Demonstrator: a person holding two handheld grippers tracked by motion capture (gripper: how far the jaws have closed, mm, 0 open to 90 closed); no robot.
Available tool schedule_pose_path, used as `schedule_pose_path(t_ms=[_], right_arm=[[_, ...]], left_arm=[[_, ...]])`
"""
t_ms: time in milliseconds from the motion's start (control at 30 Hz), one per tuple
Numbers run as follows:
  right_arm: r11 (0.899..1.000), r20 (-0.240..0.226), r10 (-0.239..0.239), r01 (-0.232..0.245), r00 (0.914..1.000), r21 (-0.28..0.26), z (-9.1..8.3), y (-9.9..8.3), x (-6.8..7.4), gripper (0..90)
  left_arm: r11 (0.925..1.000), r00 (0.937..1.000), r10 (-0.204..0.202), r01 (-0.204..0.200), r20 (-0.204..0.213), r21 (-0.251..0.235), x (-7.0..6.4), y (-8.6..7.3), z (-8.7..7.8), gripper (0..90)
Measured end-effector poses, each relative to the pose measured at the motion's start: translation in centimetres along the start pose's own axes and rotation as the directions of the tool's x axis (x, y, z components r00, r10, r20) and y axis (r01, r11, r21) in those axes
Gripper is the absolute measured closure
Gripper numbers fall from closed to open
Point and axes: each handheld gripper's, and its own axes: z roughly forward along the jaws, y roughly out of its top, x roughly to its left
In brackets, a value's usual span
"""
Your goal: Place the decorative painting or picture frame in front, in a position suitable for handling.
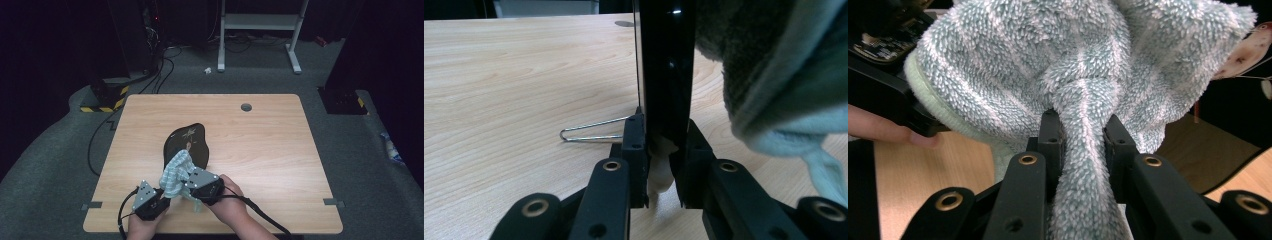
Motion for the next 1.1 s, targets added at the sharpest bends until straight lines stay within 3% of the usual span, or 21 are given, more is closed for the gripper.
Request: schedule_pose_path(t_ms=[133, 200, 233, 300, 333, 367, 433, 467, 533, 633, 667, 700, 733, 767, 800, 967, 1100], right_arm=[[0.999, 0.045, 0.027, -0.028, 0.9986, 0.018, 0.1, -0.4, -1.9, 75.2], [0.998, 0.07, 0.058, -0.06, 0.9959, 0.028, 0.3, -0.9, -3.2, 75.2], [0.996, 0.099, 0.079, -0.084, 0.9919, 0.042, 0.6, -1.3, -4.5, 75.2], [0.994, 0.11, 0.094, -0.1, 0.9895, 0.048, 0.7, -1.6, -5.2, 75.2], [0.991, 0.148, 0.11, -0.12, 0.9829, 0.061, 1.1, -2.1, -6.7, 75.2], [0.991, 0.148, 0.11, -0.12, 0.9829, 0.061, 1.1, -2.1, -6.7, 75.2], [0.979, 0.181, 0.17, -0.186, 0.9687, 0.078, 1.7, -3.0, -8.8, 75.2], [0.979, 0.181, 0.17, -0.186, 0.9687, 0.078, 1.7, -3.0, -8.8, 75.2], [0.971, 0.209, 0.191, -0.215, 0.9591, 0.1, 2.2, -3.7, -9.9, 75.2], [0.973, 0.204, 0.18, -0.205, 0.9623, 0.109, 2.3, -3.7, -9.6, 75.2], [0.976, 0.184, 0.158, -0.181, 0.9702, 0.117, 2.4, -3.6, -8.6, 75.2], [0.976, 0.184, 0.158, -0.181, 0.9702, 0.117, 2.4, -3.6, -8.6, 75.2], [0.982, 0.16, 0.125, -0.145, 0.9793, 0.124, 2.4, -3.6, -7.2, 75.2], [0.983, 0.144, 0.115, -0.133, 0.9829, 0.123, 2.4, -3.5, -6.5, 75.2], [0.983, 0.144, 0.115, -0.133, 0.9829, 0.123, 2.4, -3.5, -6.5, 75.2], [0.988, 0.055, 0.093, -0.099, 0.9941, 0.115, 2.4, -3.7, -3.0, 75.2], [0.99, 0.039, 0.074, -0.078, 0.9965, 0.118, 2.5, -3.7, -2.1, 75.2]], left_arm=[[1.0, 1.0, 0.002, -0.002, 0.002, 0.004, 0.0, 0.0, 0.0, 77.8], [1.0, 1.0, 0.0, 0.0, 0.002, 0.002, 0.0, 0.0, 0.0, 77.8], [1.0, 1.0, 0.001, -0.001, 0.003, 0.002, 0.1, 0.0, 0.0, 77.8], [1.0, 1.0, 0.001, -0.001, 0.003, 0.003, 0.1, 0.0, 0.0, 77.7], [1.0, 1.0, -0.004, 0.004, 0.003, -0.001, 0.0, 0.0, 0.0, 77.8], [1.0, 1.0, -0.004, 0.004, 0.003, -0.001, 0.0, 0.0, 0.0, 77.7], [1.0, 1.0, -0.002, 0.002, 0.003, 0.0, 0.1, 0.0, 0.0, 77.7], [1.0, 1.0, -0.002, 0.002, 0.003, 0.0, 0.1, 0.0, 0.0, 77.7], [1.0, 1.0, -0.001, 0.001, 0.004, 0.001, 0.1, 0.0, 0.0, 77.7], [1.0, 1.0, 0.0, 0.0, 0.004, 0.001, 0.1, 0.0, 0.0, 77.7], [1.0, 1.0, 0.001, -0.001, 0.004, 0.001, 0.1, 0.0, 0.0, 77.7], [1.0, 1.0, 0.002, -0.002, 0.005, 0.002, 0.1, 0.0, 0.0, 77.7], [1.0, 1.0, 0.003, -0.003, 0.005, 0.002, 0.1, 0.0, 0.0, 77.6], [1.0, 1.0, 0.003, -0.003, 0.005, 0.002, 0.1, 0.0, 0.0, 77.6], [1.0, 1.0, 0.003, -0.003, 0.005, 0.002, 0.1, 0.0, 0.0, 77.7], [1.0, 1.0, -0.002, 0.002, 0.004, 0.001, 0.1, 0.0, 0.0, 77.7], [1.0, 1.0, -0.004, 0.004, 0.007, -0.001, 0.2, 0.0, 0.0, 77.7]])
